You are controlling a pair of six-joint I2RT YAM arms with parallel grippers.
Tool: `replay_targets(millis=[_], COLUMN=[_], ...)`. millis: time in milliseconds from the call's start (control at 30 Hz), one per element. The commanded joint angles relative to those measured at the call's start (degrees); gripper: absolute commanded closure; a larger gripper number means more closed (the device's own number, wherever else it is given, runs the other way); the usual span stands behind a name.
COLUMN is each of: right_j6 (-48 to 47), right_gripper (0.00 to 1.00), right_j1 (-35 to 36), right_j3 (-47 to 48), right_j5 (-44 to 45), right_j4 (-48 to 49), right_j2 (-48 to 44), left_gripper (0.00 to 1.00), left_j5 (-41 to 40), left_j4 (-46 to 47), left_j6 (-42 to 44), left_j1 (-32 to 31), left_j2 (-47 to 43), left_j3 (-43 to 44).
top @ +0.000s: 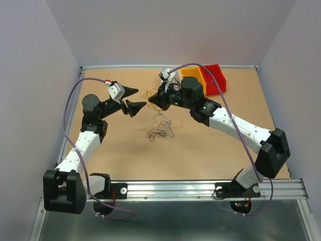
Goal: Untangle the cables
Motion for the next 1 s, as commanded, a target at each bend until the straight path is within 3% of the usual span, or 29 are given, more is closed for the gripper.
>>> replay_targets(millis=[0,67,100,167,200,267,300,400,467,500,567,600,700,733,800,867,967], right_j6=[0.1,-0.1,-0.2,0.0,0.0,-0.2,-0.1,0.3,0.2,0.2,0.3,0.4,0.2,0.1,-0.4,-1.1,-1.9], right_gripper=[0.95,0.94,0.94,0.93,0.93,0.83,0.78,0.68,0.67,0.70,0.96,1.00,0.99,0.91,0.62,0.43,0.41], right_j1=[0.0,0.0,0.0,0.0,0.0,0.1,0.0,0.0,0.0,0.0,0.0,0.0,0.0,0.0,-0.1,0.0,0.0], right_j3=[-1.4,-1.6,-1.7,-1.9,-2.0,-2.8,-3.1,-5.3,-7.5,-8.2,-9.6,-10.8,-12.5,-13.2,-13.7,-13.1,-9.9], right_j5=[-1.7,-2.7,-2.8,-2.2,-1.9,-0.1,0.8,6.3,9.4,10.2,13.2,14.1,16.4,16.2,14.8,11.5,8.4], right_j4=[3.4,3.4,3.4,3.4,3.4,3.5,3.5,3.5,3.5,3.5,3.5,3.5,3.6,3.5,3.4,3.0,0.2], right_j2=[-1.9,-1.9,-1.9,-2.1,-2.2,-2.7,-3.0,-4.7,-5.7,-6.2,-8.0,-9.0,-10.6,-11.1,-11.0,-9.0,-3.5], left_gripper=[0.20,0.34,0.47,0.60,0.78,0.97,1.00,1.00,1.00,1.00,1.00,1.00,1.00,1.00,0.99,0.96,0.90], left_j5=[3.3,3.3,3.3,3.3,3.4,1.8,0.8,-3.3,-4.6,-5.6,-6.6,-7.4,-8.0,-8.2,-9.7,-11.9,-20.4], left_j4=[3.5,3.5,3.5,3.5,3.3,2.4,1.8,-0.3,-0.9,-1.0,-1.7,-2.2,-2.8,-3.2,-4.4,-5.5,-7.5], left_j6=[-1.7,-2.3,-2.2,-2.3,-1.8,-1.6,-1.2,-0.8,0.6,0.6,0.6,0.7,1.2,1.4,2.0,2.3,1.4], left_j1=[-0.8,-1.2,-1.8,-2.5,-3.0,-3.1,-3.0,-3.0,-3.0,-3.0,-2.9,-2.9,-2.8,-2.9,-2.8,-2.9,-2.7], left_j2=[0.7,1.5,1.8,2.6,2.7,2.4,2.2,1.2,0.4,0.2,-0.2,-0.3,-0.2,0.0,0.7,1.7,2.9], left_j3=[1.5,2.1,2.3,2.7,2.7,2.8,3.0,3.1,3.1,3.1,3.3,3.4,3.7,3.9,4.3,5.3,6.6])
